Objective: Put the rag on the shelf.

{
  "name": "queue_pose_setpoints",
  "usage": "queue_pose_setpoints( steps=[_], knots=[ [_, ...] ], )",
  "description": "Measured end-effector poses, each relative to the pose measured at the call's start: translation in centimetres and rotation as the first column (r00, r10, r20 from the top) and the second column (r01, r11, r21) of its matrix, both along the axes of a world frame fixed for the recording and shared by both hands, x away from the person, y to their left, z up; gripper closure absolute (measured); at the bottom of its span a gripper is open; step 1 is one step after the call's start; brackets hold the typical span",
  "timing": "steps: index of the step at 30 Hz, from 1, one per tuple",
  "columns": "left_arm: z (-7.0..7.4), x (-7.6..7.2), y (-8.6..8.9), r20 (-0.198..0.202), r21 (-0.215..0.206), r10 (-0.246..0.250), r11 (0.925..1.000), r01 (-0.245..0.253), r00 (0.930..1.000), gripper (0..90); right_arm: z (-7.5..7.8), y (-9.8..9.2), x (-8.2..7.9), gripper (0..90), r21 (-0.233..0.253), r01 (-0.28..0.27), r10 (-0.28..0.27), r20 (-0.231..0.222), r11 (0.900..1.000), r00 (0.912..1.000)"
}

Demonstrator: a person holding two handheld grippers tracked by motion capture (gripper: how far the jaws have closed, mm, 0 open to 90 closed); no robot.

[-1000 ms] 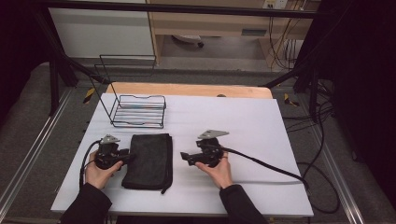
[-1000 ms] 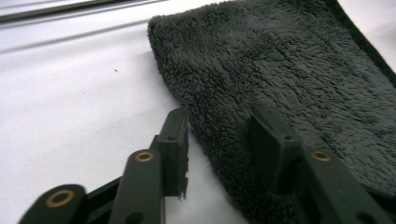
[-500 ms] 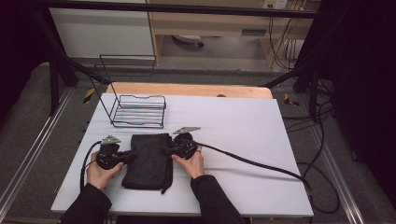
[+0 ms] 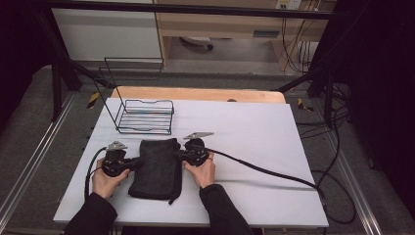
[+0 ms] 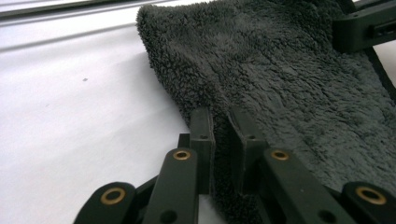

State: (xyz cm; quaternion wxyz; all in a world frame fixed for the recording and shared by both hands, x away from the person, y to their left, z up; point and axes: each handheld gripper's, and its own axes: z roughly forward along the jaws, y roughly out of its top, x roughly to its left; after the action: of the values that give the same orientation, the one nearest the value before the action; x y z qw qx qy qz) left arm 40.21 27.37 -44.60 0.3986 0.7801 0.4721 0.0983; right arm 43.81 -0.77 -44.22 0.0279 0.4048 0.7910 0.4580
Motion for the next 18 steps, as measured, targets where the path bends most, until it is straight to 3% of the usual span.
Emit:
queue_pose_setpoints(
  steps=[5,8,10,11,13,18],
  knots=[
    [0.1,0.3,-0.3,0.029,0.028,0.001,0.9996,-0.002,0.9996,73.7,-0.8,-0.1,0.1,77.4,-0.024,0.024,-0.024,-0.011,0.999,0.9996],
    [0.7,0.6,0.0,0.070,0.045,0.026,0.9985,-0.029,0.9972,60.3,-1.3,-0.4,0.3,67.9,-0.016,0.011,-0.011,0.016,1.000,0.9998],
    [0.9,0.9,0.2,0.078,0.049,0.032,0.9981,-0.036,0.9965,53.3,-1.1,-0.8,0.3,56.9,-0.016,0.015,-0.014,0.039,1.000,0.9991],
    [1.3,1.7,0.2,0.084,0.056,0.049,0.9970,-0.054,0.9953,50.2,-1.0,-1.1,0.4,53.0,-0.026,0.021,-0.019,0.059,0.999,0.9981],
    [1.6,2.6,0.2,0.088,0.049,0.063,0.9965,-0.067,0.9942,46.6,-0.7,-1.8,0.4,42.1,-0.021,0.035,-0.033,0.086,0.999,0.9958],
    [1.8,4.3,-0.3,0.073,0.055,0.068,0.9959,-0.072,0.9950,43.3,0.1,-3.1,0.5,30.7,-0.026,0.060,-0.057,0.116,0.998,0.9917]
  ],
)
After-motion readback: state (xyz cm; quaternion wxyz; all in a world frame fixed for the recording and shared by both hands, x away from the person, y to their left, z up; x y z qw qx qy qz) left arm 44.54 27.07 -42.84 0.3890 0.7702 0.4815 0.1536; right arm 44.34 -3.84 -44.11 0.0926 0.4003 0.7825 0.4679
